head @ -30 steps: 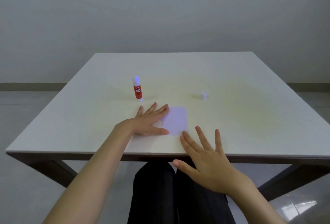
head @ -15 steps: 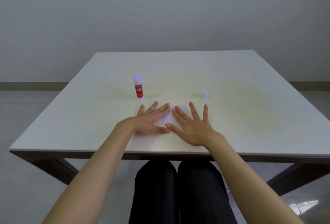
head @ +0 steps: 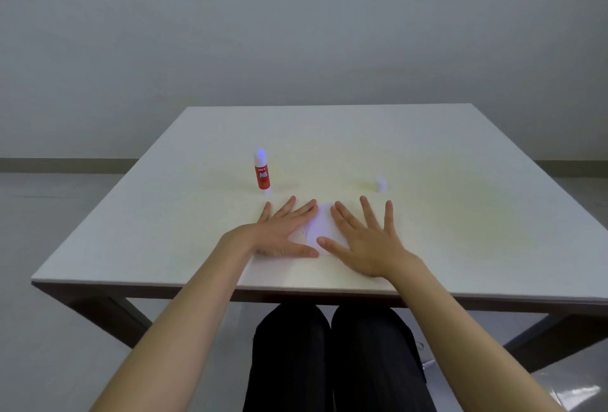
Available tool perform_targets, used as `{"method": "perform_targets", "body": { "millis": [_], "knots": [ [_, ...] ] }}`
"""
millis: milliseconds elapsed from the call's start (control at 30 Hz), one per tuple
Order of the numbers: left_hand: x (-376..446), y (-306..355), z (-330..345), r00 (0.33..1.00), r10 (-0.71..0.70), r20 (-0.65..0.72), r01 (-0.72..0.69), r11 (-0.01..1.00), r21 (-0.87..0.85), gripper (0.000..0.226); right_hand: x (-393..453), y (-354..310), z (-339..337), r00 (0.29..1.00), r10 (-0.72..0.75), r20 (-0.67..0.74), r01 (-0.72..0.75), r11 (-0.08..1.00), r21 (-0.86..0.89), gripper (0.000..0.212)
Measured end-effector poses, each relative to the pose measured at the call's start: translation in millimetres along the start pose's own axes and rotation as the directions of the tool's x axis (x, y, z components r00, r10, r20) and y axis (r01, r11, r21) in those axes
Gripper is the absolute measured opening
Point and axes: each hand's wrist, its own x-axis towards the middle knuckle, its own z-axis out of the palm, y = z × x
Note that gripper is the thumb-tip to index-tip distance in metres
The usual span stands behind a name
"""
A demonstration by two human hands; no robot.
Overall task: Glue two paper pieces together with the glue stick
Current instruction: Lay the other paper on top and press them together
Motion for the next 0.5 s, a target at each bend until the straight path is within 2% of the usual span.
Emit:
{"method": "perform_targets", "body": {
  "millis": [133,200,400,467,500],
  "knots": [
    [1,-1,0,1.000,0.004,-0.004,-0.004,1.000,-0.001,0.094,-25,-21,22,0.980,-0.195,-0.039,0.196,0.980,0.033,0.094],
    [1,-1,0,1.000,0.006,0.000,-0.006,1.000,-0.003,0.094,-30,-17,25,0.971,-0.240,-0.024,0.241,0.968,0.066,0.093],
    [-1,1,-1,1.000,-0.002,0.003,0.002,1.000,0.001,0.093,-2,10,3,1.000,-0.008,0.026,0.007,1.000,0.026,0.077],
    [-1,1,-1,1.000,-0.002,0.003,0.002,1.000,0.005,0.092,1,1,4,1.000,0.004,-0.011,-0.004,1.000,0.019,0.082],
    [-1,1,-1,1.000,0.002,0.002,-0.002,1.000,-0.006,0.092,0,-8,8,0.999,-0.038,-0.029,0.038,0.999,0.015,0.087]
  ]
}}
